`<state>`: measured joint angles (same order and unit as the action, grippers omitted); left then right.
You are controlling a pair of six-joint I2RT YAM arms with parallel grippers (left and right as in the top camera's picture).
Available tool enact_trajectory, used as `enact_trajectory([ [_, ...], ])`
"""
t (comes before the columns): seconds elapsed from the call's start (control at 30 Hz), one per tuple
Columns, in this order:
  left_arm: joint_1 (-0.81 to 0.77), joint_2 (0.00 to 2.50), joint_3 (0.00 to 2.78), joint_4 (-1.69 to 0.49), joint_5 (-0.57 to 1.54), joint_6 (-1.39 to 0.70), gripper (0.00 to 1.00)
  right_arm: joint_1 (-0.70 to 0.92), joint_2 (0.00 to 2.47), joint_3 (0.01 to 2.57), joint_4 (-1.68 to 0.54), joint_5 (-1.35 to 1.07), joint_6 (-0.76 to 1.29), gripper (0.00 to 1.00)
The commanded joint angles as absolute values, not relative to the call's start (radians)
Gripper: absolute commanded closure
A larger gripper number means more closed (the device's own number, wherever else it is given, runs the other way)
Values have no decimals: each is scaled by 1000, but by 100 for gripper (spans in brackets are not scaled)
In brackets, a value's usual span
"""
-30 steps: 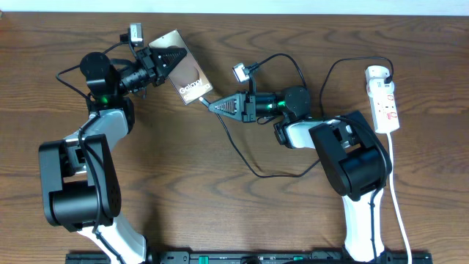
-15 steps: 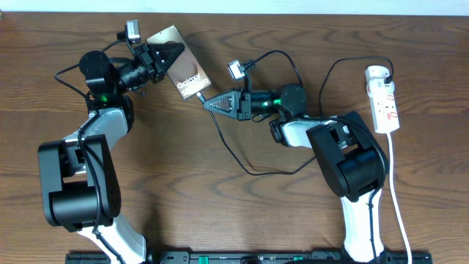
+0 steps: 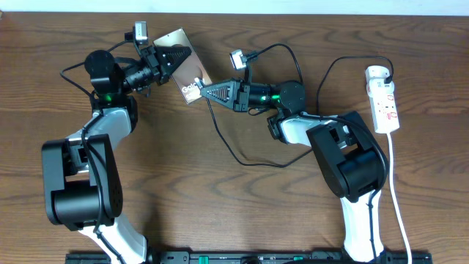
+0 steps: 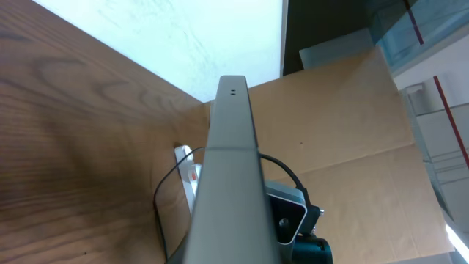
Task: Plug charger to phone and switch on socket
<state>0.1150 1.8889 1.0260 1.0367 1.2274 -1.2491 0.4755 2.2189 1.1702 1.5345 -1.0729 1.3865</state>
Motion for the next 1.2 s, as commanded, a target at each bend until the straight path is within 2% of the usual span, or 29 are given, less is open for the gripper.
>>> enact_trajectory([
  [0.0, 139, 1880, 1035, 1049, 1205, -1240, 93, 488, 2219, 1184, 1576, -1066, 1395, 99],
  [0.33, 248, 1880, 1035, 1050, 1196, -1258, 93, 512, 2228, 1184, 1540, -1064, 1398, 99],
  [0.63, 348, 1880, 1035, 1050, 1251, -1262, 93, 513, 2331, 1184, 1575, -1080, 1428, 99],
  [1.17, 363, 1880, 1035, 1050, 1296, -1262, 93, 516, 2338, 1192, 1575, -1134, 1398, 99],
])
